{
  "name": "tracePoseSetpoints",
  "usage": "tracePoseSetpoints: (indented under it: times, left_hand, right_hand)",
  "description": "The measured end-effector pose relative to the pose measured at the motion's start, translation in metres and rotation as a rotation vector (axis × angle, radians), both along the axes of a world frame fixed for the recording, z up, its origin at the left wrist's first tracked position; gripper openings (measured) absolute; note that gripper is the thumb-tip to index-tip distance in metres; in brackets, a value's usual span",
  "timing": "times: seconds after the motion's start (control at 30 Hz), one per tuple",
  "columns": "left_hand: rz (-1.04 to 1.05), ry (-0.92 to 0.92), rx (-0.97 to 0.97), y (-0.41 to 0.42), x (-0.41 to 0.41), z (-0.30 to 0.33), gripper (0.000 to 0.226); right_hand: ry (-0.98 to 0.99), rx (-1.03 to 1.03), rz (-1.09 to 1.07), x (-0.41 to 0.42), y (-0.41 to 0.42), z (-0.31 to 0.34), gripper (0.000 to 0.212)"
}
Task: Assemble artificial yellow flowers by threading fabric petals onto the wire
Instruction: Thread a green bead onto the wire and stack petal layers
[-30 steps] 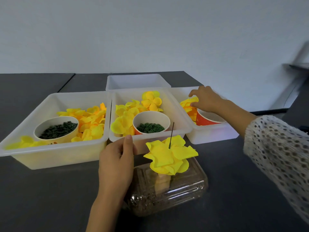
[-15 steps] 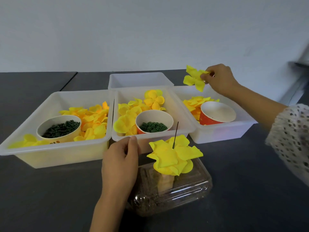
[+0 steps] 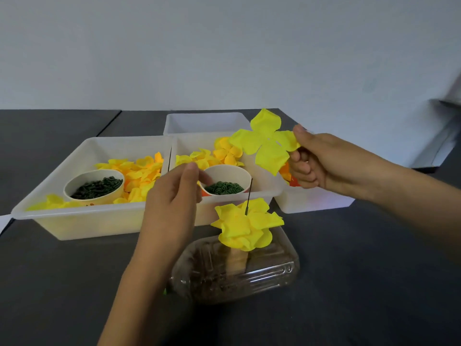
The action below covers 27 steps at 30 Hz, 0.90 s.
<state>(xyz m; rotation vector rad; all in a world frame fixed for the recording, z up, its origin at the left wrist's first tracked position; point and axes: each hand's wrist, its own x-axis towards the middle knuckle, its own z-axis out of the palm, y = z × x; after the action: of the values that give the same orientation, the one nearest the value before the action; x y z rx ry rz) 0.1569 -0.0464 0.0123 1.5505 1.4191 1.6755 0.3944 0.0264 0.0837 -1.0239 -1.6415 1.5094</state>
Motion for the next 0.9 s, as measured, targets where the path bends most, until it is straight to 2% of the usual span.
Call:
tracePoseSetpoints:
  times: [0.1, 0.2, 0.37, 0.63, 0.8, 0.9]
  left_hand:
    - [-0.144, -0.001, -0.095, 0.000, 0.014, 0.016, 0.060]
    - [-0.192, -0.115, -0.178, 0.000, 0.020, 0.023, 0.069]
    - [-0.195, -0.089, -0.189, -0.001, 0.014, 0.017, 0.052]
    - [-0.107, 0.096, -0.157, -0.008, 0.010, 0.004, 0.048]
    - [-0.110, 0.120, -0.149, -0.014, 0.012, 0.003, 0.041]
    - [-0.082, 0.158, -0.152, -0.013, 0.012, 0.002, 0.045]
  right_hand:
    - [0.007, -0.038, 0.067, -0.010, -0.014, -0.010, 0.046]
    - [-0.052, -0.004, 0.059, -0.017, -0.023, -0.020, 0.047]
    - [-0.125, 0.048, 0.039, -0.019, -0.025, -0.027, 0.048]
    - [-0.130, 0.100, -0.067, -0.018, -0.019, -0.039, 0.049]
    - [-0.109, 0.114, -0.134, -0.018, -0.012, -0.046, 0.048]
    - [-0.124, 0.128, -0.145, -0.019, -0.009, -0.048, 0.052]
